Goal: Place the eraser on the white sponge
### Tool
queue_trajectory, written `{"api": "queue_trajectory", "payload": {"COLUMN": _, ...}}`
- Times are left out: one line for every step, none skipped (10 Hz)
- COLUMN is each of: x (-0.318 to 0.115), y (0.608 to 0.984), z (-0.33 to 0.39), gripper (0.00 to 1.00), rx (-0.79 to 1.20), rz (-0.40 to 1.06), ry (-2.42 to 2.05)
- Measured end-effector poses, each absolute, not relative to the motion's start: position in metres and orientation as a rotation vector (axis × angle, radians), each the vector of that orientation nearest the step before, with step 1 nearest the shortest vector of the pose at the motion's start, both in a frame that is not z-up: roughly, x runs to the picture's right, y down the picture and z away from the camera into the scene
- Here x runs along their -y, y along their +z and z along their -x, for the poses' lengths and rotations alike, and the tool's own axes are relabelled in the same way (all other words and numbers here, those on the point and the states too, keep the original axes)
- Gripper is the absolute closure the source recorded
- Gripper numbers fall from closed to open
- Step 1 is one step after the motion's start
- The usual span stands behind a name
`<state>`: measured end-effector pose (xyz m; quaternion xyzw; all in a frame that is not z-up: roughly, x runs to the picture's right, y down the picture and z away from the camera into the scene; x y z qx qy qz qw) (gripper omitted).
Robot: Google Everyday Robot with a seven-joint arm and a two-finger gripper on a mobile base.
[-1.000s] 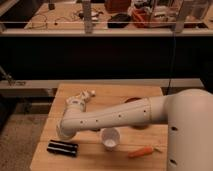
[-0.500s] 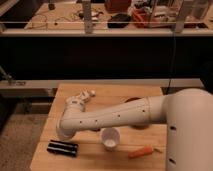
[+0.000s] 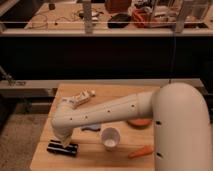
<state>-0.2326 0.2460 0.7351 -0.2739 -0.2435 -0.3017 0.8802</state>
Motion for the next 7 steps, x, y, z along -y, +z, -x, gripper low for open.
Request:
{"api": "queue_trajectory", "payload": {"x": -0.250, "y": 0.735, "z": 0.233, "gripper": 0.20, "rx": 0.474, "rz": 0.604, "ry": -0.615}}
{"api": "queue_trajectory", "payload": {"x": -0.252, "y": 0.735, "z": 0.233, "gripper": 0.20, "rx": 0.456, "rz": 0.620, "ry": -0.608}}
{"api": "queue_trajectory", "payload": {"x": -0.255, "y": 0.734, "z": 0.235, "gripper": 0.20, "rx": 0.443, "rz": 0.638, "ry": -0.599}}
{"api": "queue_trajectory", "payload": {"x": -0.259, "y": 0.733, "z": 0.234, "gripper": 0.20, "rx": 0.425, "rz": 0.655, "ry": -0.584}}
{"api": "queue_trajectory", "payload": {"x": -0.264, "y": 0.733, "z": 0.234, "gripper": 0.20, "rx": 0.422, "rz": 0.660, "ry": -0.576}}
{"api": "queue_trajectory", "payload": {"x": -0.268, "y": 0.733, "z": 0.233, "gripper": 0.20, "rx": 0.428, "rz": 0.656, "ry": -0.569}}
{"api": "queue_trajectory", "payload": {"x": -0.272, "y": 0.735, "z": 0.231, "gripper": 0.20, "rx": 0.428, "rz": 0.651, "ry": -0.564}}
